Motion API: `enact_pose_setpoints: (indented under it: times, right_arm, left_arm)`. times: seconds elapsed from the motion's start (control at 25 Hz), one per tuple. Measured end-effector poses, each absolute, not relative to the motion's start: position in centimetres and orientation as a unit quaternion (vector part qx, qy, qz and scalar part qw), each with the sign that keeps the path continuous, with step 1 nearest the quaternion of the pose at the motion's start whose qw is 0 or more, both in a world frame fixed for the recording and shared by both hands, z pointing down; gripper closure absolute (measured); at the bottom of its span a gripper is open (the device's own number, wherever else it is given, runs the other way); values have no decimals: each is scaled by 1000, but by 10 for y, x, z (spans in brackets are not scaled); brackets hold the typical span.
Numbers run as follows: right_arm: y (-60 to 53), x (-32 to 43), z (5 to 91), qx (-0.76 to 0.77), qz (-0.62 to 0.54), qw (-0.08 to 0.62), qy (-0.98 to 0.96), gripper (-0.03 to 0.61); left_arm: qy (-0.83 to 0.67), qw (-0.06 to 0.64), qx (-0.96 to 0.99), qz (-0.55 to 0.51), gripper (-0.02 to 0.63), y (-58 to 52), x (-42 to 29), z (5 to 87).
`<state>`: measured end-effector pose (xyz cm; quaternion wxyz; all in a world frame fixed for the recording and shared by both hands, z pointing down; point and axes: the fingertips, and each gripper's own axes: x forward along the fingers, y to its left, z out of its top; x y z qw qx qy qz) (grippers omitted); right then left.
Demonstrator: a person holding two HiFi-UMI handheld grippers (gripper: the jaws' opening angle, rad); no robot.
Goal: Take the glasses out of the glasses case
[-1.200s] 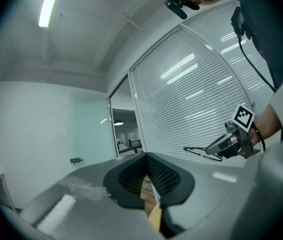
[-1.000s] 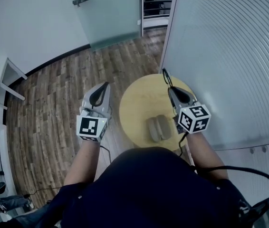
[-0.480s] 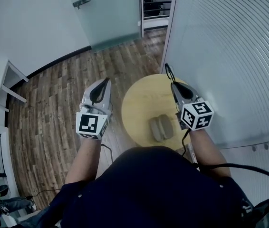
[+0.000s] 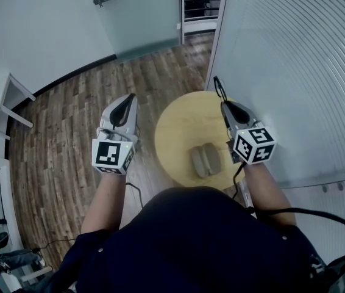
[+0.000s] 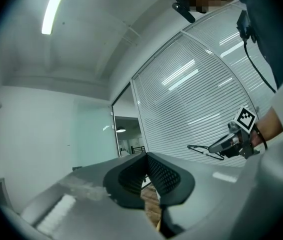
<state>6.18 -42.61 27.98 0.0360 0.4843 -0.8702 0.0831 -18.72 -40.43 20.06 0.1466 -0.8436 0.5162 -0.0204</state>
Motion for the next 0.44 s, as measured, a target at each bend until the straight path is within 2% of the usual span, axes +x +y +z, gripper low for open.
enact_pose_setpoints:
  times: [0.44]
  right_arm:
    - [-419,71,272,486,78,35,-870,546]
  left_arm:
    - [515,153,-843,-16,609,-397,-178,189]
